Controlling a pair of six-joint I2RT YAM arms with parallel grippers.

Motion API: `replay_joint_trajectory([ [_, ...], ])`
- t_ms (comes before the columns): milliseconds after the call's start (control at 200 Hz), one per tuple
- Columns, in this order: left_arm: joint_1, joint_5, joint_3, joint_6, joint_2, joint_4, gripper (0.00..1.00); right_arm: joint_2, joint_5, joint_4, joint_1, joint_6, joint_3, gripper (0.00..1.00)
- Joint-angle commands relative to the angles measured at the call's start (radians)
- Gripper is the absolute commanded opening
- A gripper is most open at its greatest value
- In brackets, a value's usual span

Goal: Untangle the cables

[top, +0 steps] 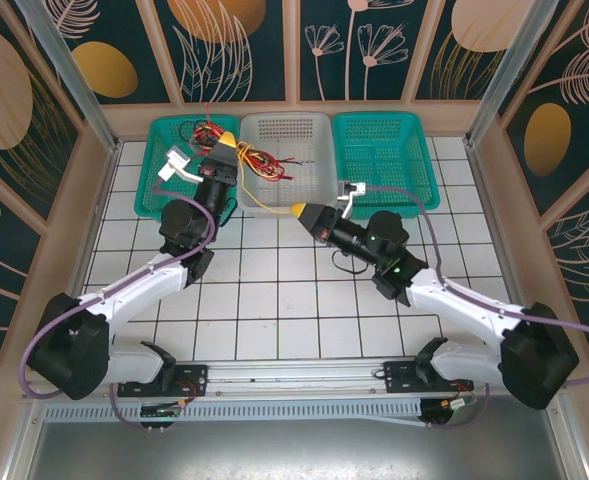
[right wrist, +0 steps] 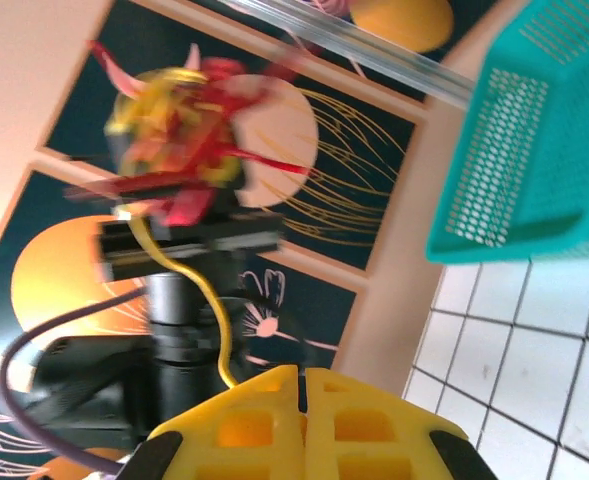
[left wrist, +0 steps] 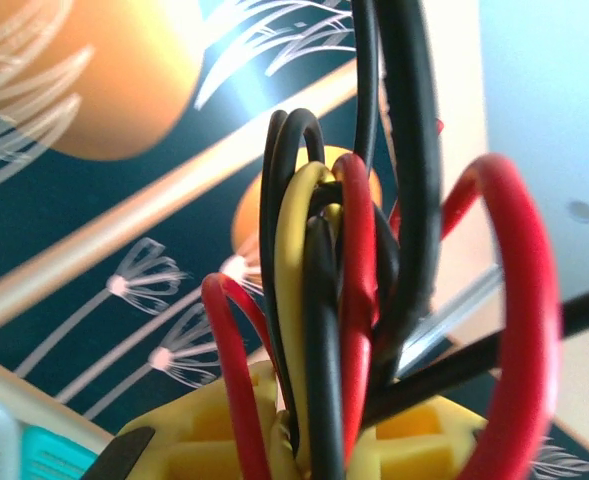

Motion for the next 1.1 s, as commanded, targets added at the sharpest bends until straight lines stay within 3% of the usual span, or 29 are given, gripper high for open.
replay_joint_trajectory([
  [0,0.005,-0.040,-0.018,0.105,0.001,-0.042,0.00,-0.078,0.058,-0.096,0.000,-0.115,0.138,0.00],
  [205,0.005,0.105,-0.106,0.035,-0.048,-0.041,0.00,-0.077,0.056,-0.396,-0.156,-0.257,0.422,0.00],
  [415,0.005,0.410,-0.096,-0.029,-0.090,-0.062,0.00,0.078,-0.019,-0.663,-0.366,-0.401,0.750,0.00],
  [556,0.005,0.552,-0.087,-0.099,-0.119,-0.016,0.00,0.177,-0.057,-0.717,-0.446,-0.406,0.819,0.00],
  [766,0.006,0.624,-0.003,-0.229,-0.088,0.112,0.00,0.235,-0.141,-0.522,-0.474,-0.269,0.584,0.00],
  [931,0.006,0.545,0.064,-0.284,-0.040,0.195,0.00,0.192,-0.163,-0.167,-0.412,-0.069,0.259,0.00],
  [1096,0.006,0.391,0.122,-0.222,-0.015,0.171,0.00,0.138,-0.094,-0.076,-0.299,-0.024,0.082,0.00],
])
